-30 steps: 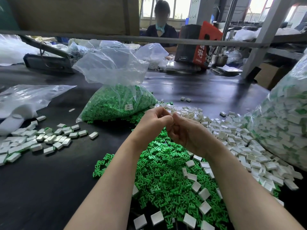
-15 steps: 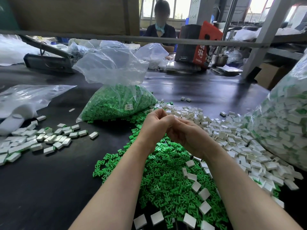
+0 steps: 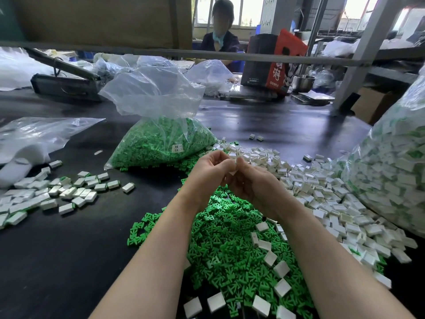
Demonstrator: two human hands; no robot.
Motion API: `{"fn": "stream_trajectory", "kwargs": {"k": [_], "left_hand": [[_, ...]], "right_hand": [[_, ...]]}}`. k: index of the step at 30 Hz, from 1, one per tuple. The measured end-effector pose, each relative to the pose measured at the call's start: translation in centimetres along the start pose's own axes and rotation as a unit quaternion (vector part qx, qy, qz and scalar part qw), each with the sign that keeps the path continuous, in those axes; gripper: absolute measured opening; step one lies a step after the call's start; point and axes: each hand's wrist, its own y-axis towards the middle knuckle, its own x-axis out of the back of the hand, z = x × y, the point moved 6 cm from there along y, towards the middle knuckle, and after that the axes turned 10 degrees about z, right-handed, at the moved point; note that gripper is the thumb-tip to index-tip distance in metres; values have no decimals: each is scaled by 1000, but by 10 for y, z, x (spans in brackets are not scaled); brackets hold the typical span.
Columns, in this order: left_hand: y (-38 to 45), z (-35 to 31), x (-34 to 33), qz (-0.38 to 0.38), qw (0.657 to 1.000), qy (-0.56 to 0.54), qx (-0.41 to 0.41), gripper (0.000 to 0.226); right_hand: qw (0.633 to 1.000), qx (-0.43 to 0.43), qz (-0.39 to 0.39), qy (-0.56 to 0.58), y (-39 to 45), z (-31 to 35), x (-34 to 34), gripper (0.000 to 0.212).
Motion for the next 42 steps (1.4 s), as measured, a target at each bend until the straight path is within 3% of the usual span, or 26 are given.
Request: {"fn": "stream_trajectory", "kwargs": {"k": [5,12,16,19,23,27,29,32,36,39,42], "left_hand": [[-3,-1,5,46,999,-17,7,12],[-6,-4,13,38,999,-10,10,10],[-7,-7,34,-1,998,46,31,5],[-12,-4,72,-82,984,143,72,11],[-30,7,125,-210,934,260,125,15],[-53,11,160,-309,849,380,198,18],[-64,9,169,-339,802,432,234,10],[-74,6,177,-375,746,472,282,32],[-81,1,175,-388,704,499,324,45],[-75,-3,165,-382,722,484,313,42],[-55,-12,143,-333,787,468,227,18]], "right_hand": [[999,1,31,30,0,4,0,48],[998,-17,34,43,0,3,1,51],[999,-30,-17,-40,-4,6,10,53],[992,-26,-79,-96,-9,13,20,49],[970,-42,-151,-185,-14,16,35,37],[926,-52,-214,-307,-19,19,49,22],[900,-49,-228,-369,-21,21,52,16],[847,-69,-234,-473,-22,23,54,9],[795,-93,-236,-551,-22,22,54,6],[789,-80,-191,-578,-15,16,46,20],[761,-96,-124,-630,-7,1,34,39]]}}
